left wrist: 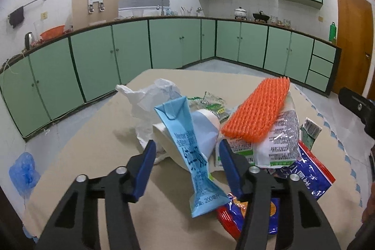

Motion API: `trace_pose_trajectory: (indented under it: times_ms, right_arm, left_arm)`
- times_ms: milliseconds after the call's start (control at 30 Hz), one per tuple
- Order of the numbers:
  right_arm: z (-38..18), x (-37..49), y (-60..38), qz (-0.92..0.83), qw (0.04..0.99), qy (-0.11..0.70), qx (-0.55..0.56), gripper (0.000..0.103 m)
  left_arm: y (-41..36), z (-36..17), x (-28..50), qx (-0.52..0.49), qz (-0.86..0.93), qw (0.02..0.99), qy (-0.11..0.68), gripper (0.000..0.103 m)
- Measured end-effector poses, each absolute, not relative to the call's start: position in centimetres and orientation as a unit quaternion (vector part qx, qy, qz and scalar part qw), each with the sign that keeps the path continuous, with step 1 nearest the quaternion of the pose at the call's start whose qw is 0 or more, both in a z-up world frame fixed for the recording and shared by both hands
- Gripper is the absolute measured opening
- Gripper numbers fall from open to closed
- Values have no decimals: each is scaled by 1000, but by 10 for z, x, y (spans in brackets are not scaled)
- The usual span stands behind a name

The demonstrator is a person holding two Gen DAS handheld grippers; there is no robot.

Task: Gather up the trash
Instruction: 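Grasp the blue milk carton from the pile with the left tool, then grasp the orange mesh sleeve with the right tool while the left tool holds the carton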

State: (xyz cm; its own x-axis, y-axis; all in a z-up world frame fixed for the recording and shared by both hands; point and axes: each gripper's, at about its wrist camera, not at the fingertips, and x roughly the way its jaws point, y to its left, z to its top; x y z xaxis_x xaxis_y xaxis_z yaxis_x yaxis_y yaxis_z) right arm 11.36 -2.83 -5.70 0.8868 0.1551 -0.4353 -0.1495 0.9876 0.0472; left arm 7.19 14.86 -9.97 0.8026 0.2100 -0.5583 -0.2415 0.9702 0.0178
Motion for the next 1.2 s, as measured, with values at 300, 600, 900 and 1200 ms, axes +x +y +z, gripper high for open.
trace_pose_trajectory:
  times_ms: [300,600,900,1200]
  right_arm:
    - [-58,116,-21,87,970,225,-3,97]
    - [-55,119,-16,94,970,224,-6,97]
    - [-49,123,-2,112,969,220,-4,93]
    - [-51,141,27,126,964,234,-9,80]
  left_arm:
    - [146,-108,74,-35,110,944,309,24]
    - [143,-98,68,-30,104,949,297,15]
    - [145,-69,60,-36,92,960,263,14]
    - [163,-64,79,-25,108,960,256,14]
